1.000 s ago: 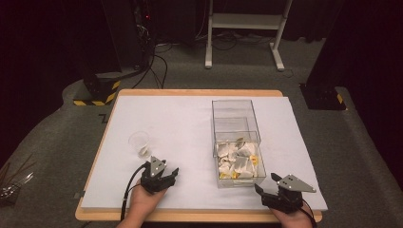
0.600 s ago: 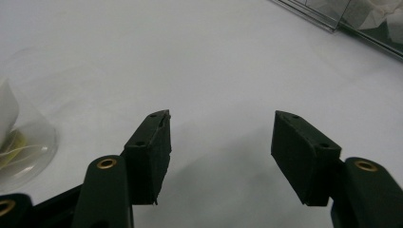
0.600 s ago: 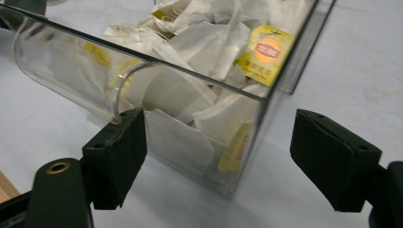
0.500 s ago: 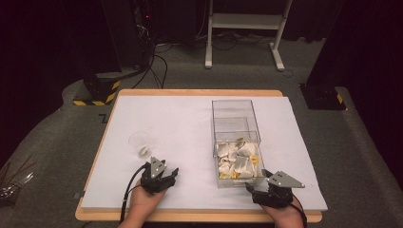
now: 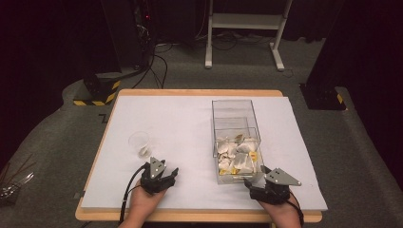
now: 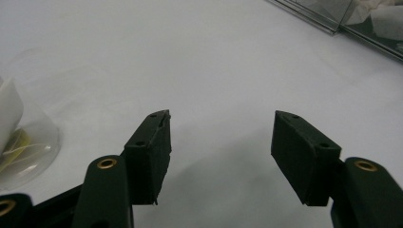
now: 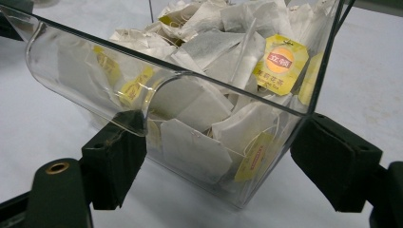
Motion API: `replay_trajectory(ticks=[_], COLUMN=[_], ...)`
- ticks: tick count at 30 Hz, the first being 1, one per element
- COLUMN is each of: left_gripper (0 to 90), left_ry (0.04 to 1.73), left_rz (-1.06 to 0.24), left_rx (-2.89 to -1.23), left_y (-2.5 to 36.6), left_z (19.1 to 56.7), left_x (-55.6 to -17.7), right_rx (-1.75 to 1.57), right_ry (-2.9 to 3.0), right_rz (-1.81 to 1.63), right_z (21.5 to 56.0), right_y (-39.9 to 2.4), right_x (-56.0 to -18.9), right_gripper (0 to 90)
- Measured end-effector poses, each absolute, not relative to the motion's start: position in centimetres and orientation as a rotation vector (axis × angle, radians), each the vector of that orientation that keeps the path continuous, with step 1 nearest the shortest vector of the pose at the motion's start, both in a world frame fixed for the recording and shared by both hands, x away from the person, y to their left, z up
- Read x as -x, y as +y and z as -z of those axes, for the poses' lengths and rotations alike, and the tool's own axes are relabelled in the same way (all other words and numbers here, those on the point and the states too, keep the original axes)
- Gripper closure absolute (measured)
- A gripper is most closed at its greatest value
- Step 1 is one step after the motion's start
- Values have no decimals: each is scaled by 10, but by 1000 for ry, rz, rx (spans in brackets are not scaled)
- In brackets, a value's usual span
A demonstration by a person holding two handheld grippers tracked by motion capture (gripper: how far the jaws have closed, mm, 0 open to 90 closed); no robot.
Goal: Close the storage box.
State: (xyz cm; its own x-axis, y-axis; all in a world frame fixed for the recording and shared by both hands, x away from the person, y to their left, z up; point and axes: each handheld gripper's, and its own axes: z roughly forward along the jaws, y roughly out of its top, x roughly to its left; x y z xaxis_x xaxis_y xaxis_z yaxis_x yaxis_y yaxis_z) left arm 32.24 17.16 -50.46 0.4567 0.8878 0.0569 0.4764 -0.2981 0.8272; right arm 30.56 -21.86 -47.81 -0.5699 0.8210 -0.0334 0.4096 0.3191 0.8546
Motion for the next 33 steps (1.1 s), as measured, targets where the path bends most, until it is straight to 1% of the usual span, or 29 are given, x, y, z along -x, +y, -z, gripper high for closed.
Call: replay_trajectory(ticks=[17,33], left_gripper=[392,392], left_ry=[1142,1136], left_rz=[-661,-639], left_rx=[-1946,-1963], left_y=[172,172], left_z=[505,505], left_x=[-323,-325], right_rx=[-1111,-1203], right_ry=[2073,1987], right_rz=[-1145,-1082], right_z=[475,473], right_y=[-213,-205], right_x=[-322,-363], right_gripper=[175,143])
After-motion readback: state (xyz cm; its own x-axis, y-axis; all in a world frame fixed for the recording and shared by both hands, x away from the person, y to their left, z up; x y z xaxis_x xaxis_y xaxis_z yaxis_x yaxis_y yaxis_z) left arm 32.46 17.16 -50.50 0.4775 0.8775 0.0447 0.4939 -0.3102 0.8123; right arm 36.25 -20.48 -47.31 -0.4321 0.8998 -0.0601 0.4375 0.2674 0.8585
